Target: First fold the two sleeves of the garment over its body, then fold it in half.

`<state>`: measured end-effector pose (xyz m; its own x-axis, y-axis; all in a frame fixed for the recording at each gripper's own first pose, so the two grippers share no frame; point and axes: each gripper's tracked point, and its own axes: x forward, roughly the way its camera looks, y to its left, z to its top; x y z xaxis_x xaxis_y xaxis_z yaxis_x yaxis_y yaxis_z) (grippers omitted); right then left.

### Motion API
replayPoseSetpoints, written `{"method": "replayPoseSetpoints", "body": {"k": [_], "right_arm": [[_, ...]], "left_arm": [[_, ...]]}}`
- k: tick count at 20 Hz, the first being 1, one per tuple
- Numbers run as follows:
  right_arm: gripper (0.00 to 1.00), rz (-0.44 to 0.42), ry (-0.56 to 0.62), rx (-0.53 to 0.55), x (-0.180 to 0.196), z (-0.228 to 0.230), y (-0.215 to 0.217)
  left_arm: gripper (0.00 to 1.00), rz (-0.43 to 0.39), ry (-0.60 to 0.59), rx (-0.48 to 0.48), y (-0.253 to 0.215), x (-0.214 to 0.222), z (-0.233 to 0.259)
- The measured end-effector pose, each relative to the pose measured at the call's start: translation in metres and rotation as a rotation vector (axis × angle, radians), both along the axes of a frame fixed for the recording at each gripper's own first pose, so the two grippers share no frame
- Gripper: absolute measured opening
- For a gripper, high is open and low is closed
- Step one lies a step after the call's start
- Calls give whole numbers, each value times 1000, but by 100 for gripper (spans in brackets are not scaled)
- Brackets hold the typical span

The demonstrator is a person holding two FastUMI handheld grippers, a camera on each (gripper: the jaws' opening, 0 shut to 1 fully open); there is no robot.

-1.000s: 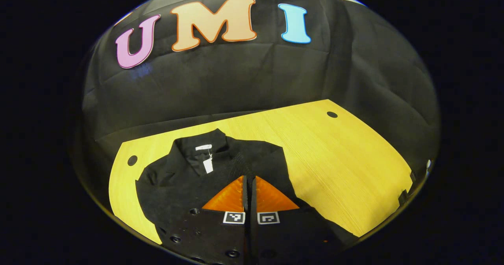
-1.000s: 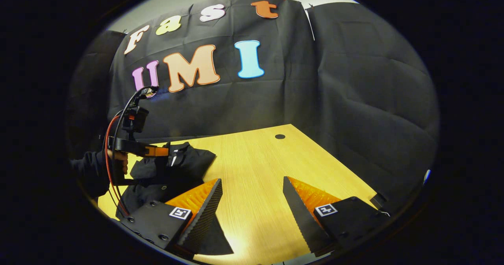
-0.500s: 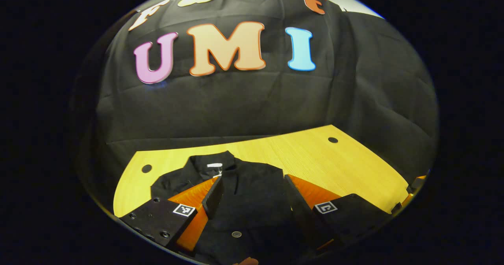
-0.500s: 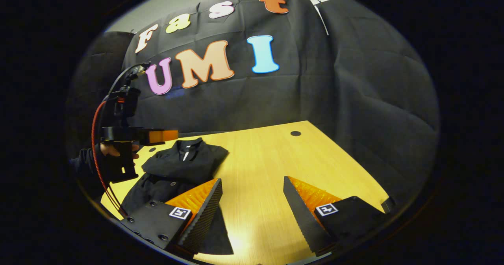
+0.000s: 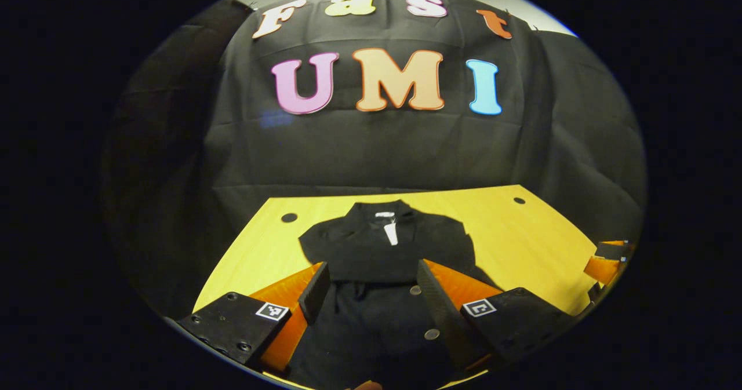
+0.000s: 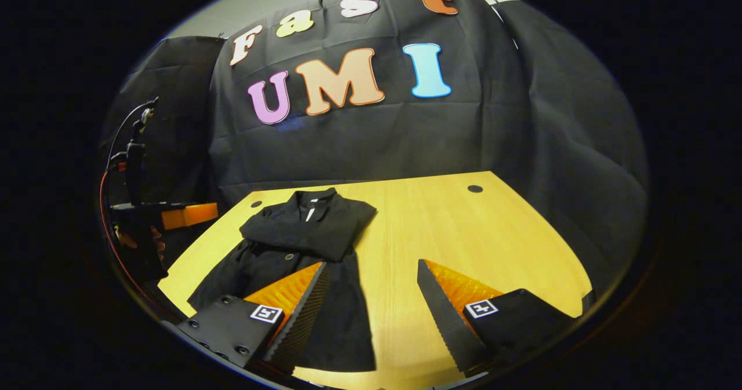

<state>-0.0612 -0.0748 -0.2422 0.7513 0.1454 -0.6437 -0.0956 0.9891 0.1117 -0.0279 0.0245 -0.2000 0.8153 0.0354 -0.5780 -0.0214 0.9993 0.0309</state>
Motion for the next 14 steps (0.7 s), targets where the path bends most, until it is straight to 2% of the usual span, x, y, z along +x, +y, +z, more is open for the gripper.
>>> {"method": "replayPoseSetpoints", "body": {"k": [6,7,8,10,11,13,14], "right_arm": [[98,3,74,-63,-33,-32,15],[94,4,96,-76,-40,-41,15],[98,6,117,-85,-46,-49,17],[98,9,155,-103,-60,-63,18],[94,12,178,-115,-67,-72,18],[94,18,234,-139,-85,-88,18],[99,21,254,-147,-91,-94,18]], "left_arm": [[93,61,91,-4,48,-70,-25],[93,69,107,-7,53,-81,-31],[94,77,127,-10,57,-91,-38],[94,92,171,-15,64,-114,-53],[93,98,193,-13,69,-125,-61],[93,112,245,-19,75,-146,-78],[94,118,270,-23,77,-156,-85]]}}
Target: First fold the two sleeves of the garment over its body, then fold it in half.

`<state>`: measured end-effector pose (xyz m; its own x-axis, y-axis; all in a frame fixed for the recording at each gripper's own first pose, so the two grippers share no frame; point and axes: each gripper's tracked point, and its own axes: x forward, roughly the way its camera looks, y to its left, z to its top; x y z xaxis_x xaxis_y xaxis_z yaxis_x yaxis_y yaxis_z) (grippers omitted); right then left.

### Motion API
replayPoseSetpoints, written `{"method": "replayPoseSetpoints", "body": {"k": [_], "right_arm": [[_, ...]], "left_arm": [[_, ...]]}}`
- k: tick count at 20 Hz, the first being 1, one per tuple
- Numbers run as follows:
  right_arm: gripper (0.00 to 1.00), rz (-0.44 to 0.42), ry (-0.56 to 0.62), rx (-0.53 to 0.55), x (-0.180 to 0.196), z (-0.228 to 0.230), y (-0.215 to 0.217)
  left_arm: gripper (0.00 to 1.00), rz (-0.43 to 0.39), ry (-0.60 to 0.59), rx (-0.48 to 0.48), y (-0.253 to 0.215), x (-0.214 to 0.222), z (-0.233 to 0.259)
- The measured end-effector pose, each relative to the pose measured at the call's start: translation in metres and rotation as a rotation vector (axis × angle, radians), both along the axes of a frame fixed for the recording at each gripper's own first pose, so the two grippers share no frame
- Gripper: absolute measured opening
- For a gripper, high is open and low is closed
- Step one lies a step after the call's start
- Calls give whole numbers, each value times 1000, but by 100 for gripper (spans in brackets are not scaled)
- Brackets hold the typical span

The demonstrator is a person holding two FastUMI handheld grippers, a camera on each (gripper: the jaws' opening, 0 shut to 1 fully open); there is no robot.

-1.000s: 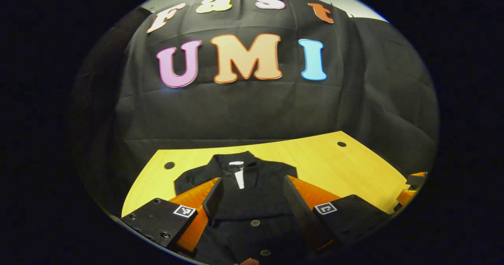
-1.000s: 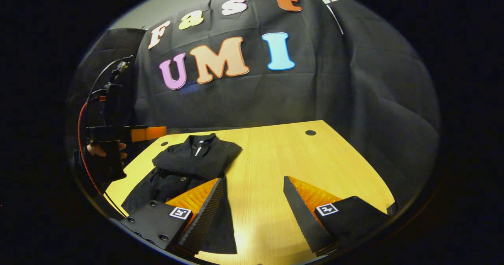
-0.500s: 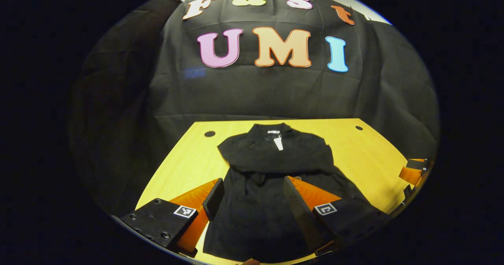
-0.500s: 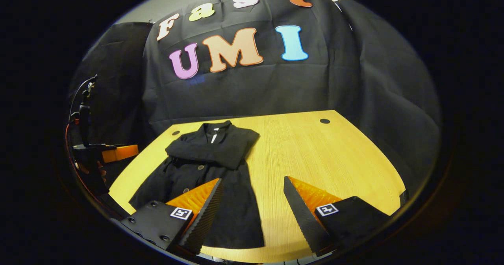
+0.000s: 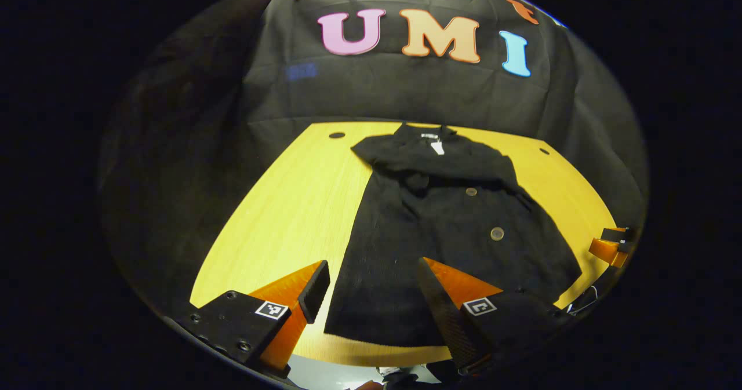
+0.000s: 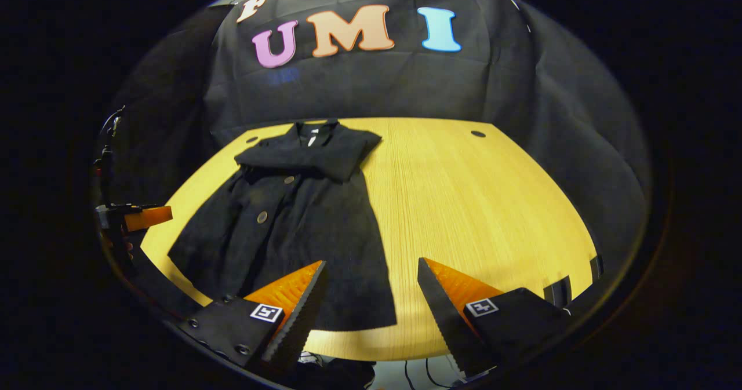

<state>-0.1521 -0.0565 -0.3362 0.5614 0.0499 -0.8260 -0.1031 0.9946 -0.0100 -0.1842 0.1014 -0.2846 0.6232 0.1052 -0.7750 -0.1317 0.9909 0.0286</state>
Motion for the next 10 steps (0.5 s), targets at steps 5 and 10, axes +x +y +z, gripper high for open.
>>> {"method": "replayPoseSetpoints", "body": {"k": [5,10], "right_arm": [[99,-10,91,-41,-24,-34,-3],[99,-32,150,-55,-34,-54,-2]], "left_arm": [[94,22,90,-15,9,-32,-31],[94,19,158,-16,12,-49,-58]]}}
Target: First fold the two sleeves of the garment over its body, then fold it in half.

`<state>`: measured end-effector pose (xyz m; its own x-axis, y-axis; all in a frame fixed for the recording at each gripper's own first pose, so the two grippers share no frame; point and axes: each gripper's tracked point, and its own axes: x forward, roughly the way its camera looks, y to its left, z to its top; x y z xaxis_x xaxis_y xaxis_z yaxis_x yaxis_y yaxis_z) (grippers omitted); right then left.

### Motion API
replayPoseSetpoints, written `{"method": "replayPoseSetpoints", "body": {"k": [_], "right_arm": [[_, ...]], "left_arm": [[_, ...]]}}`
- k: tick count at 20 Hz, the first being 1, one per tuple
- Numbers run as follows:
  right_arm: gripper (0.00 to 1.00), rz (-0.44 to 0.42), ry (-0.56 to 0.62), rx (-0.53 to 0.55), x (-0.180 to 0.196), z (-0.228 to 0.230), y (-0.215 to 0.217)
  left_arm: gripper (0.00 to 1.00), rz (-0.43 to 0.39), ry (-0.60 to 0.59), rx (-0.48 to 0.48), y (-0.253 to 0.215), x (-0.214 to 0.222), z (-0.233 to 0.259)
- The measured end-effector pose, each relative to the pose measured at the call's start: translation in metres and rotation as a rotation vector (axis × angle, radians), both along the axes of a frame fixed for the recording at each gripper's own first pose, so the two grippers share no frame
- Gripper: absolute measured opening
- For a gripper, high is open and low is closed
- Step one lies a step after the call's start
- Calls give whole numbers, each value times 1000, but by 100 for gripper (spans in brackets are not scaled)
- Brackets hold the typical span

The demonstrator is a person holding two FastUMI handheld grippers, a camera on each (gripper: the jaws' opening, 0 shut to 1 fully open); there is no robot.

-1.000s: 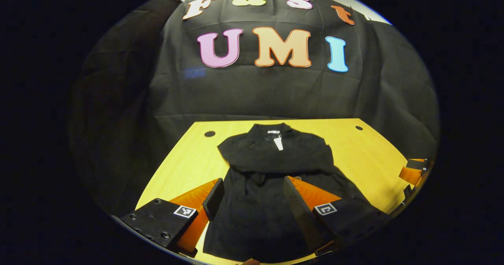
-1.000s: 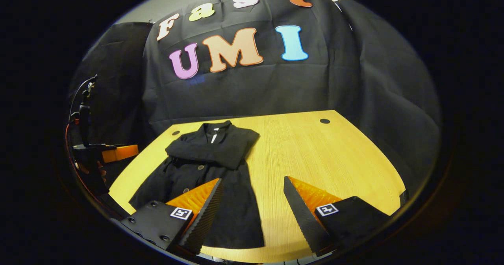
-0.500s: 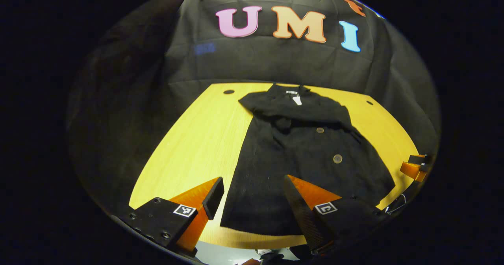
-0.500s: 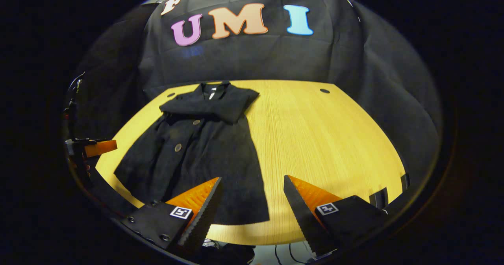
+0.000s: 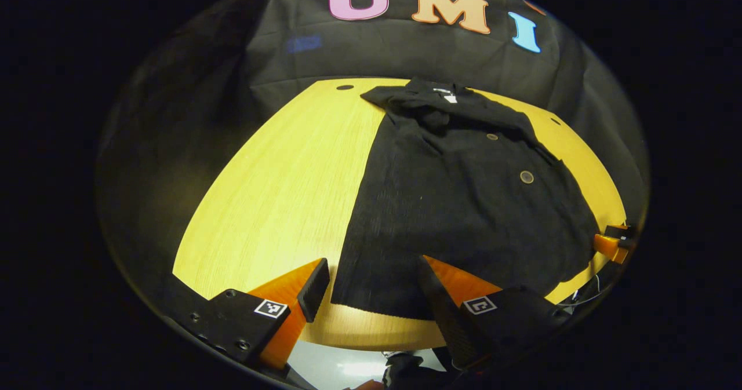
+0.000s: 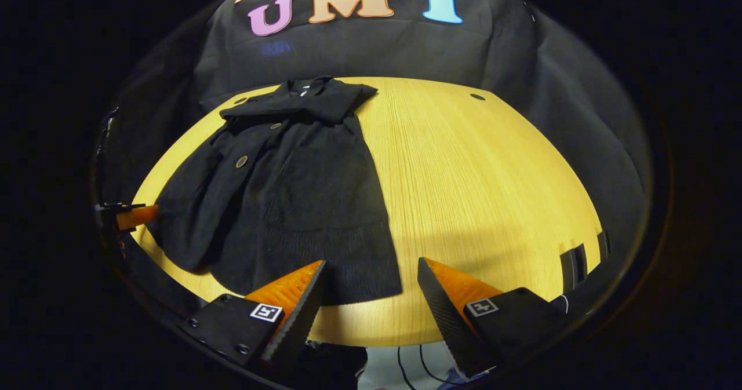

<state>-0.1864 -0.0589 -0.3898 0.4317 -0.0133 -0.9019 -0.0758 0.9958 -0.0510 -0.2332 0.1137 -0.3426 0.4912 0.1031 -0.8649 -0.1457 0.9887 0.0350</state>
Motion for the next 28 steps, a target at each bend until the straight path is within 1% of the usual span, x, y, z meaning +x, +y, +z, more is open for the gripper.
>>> {"method": "replayPoseSetpoints", "body": {"k": [1,2,3,4,5,6,7,8,9,11,12,13,14,15,16,17,18,19,22,24,25,27,28], "right_arm": [[95,-7,8,7,-1,2,1],[99,-12,8,9,0,3,1],[99,-11,14,11,0,0,1],[99,-10,19,16,-1,0,1],[95,-9,26,25,0,-1,4],[94,-2,25,26,1,-1,6],[90,13,29,36,0,-2,8],[84,32,20,39,1,-3,12],[78,54,19,49,1,-3,19],[39,78,-3,51,1,-5,32],[19,75,-16,34,1,-5,33],[15,77,-21,36,0,-5,32],[14,65,-20,42,-1,-7,32],[8,54,-18,58,0,-7,34],[8,50,-13,81,3,-8,35],[4,50,-8,96,0,-7,34],[3,53,1,108,2,-8,34],[3,57,3,112,2,-7,34],[3,89,-16,104,3,-5,34],[3,120,-43,114,6,0,36],[3,131,-62,130,8,6,38],[3,155,-90,157,13,19,40],[1,164,-98,164,16,25,40]], "left_arm": [[94,2,-6,-7,-1,0,2],[96,-6,-21,-6,-1,3,3],[95,-12,-8,-12,-2,1,-1],[96,-28,-24,-10,-2,3,0],[96,-41,-21,-14,-4,2,-2],[95,-50,-31,-13,-4,3,-2],[95,-51,-37,-13,-3,3,-1],[92,-49,-44,-15,-4,3,-1],[94,-62,-52,-16,-7,3,-1],[86,-117,-68,-25,-16,6,-2],[73,-151,-70,-37,-22,7,-2],[57,-175,-74,-49,-26,7,-3],[42,-180,-74,-61,-29,7,-3],[26,-163,-80,-70,-29,7,-3],[10,-146,-89,-70,-31,8,-2],[8,-127,-95,-67,-30,7,-3],[2,-110,-95,-62,-30,8,-3],[0,-95,-89,-57,-31,8,-3],[0,-77,-64,-40,-32,7,-1],[0,-76,-55,-11,-32,10,3],[0,-74,-60,-3,-34,11,9],[0,-57,-114,-18,-40,24,29],[0,-47,-136,-23,-41,31,36]]}}
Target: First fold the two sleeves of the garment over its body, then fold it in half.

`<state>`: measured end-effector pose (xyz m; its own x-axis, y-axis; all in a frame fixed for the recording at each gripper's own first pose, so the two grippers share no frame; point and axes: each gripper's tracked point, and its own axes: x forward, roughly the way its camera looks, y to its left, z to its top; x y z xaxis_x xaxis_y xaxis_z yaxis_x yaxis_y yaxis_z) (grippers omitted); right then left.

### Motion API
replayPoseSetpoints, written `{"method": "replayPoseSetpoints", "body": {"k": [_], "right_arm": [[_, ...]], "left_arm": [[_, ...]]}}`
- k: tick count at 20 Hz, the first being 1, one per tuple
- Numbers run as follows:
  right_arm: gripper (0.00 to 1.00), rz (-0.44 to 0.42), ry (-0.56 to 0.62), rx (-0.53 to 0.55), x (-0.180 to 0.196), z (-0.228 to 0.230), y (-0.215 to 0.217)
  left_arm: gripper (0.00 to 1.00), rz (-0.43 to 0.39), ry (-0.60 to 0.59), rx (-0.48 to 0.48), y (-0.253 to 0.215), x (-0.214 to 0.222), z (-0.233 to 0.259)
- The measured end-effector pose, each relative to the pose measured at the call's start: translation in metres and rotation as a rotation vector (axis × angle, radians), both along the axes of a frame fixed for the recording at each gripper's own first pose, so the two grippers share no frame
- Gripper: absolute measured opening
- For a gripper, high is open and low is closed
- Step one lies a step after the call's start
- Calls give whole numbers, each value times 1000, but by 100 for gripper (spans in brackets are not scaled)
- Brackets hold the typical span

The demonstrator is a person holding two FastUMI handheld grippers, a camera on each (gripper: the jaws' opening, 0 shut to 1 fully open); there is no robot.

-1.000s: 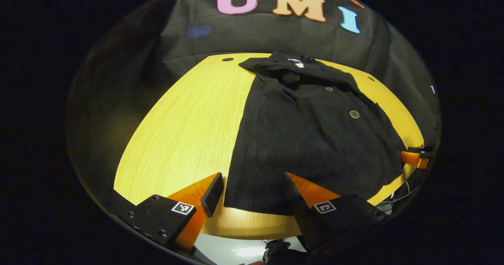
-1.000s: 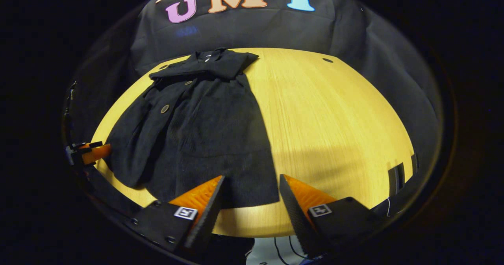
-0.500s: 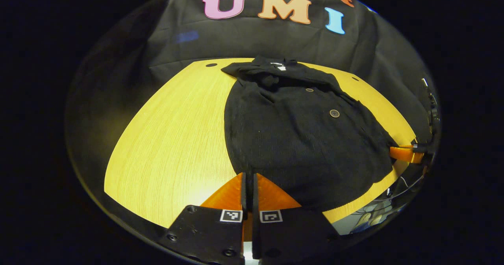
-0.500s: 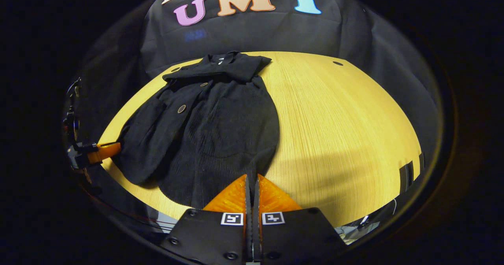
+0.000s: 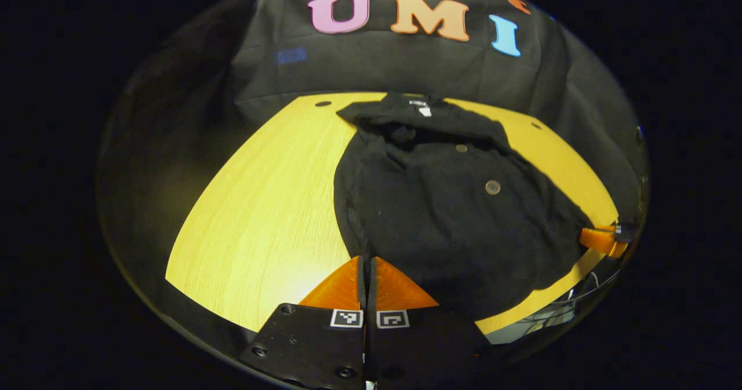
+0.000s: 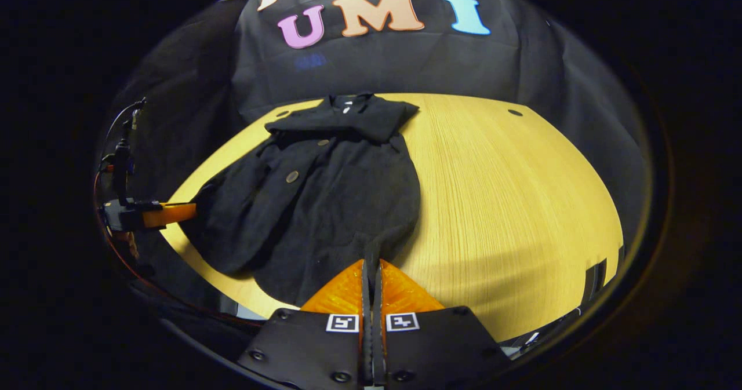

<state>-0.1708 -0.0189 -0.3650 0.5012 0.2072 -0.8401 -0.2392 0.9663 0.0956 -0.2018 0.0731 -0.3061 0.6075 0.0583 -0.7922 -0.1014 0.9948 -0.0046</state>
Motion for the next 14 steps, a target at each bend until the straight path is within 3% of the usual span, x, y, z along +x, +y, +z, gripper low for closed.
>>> {"method": "replayPoseSetpoints", "body": {"k": [7,14], "right_arm": [[3,16,-113,80,40,46,14],[3,34,-188,103,89,74,33]], "left_arm": [[0,39,-63,-89,-12,38,36],[0,20,-131,-87,-4,90,59]]}}
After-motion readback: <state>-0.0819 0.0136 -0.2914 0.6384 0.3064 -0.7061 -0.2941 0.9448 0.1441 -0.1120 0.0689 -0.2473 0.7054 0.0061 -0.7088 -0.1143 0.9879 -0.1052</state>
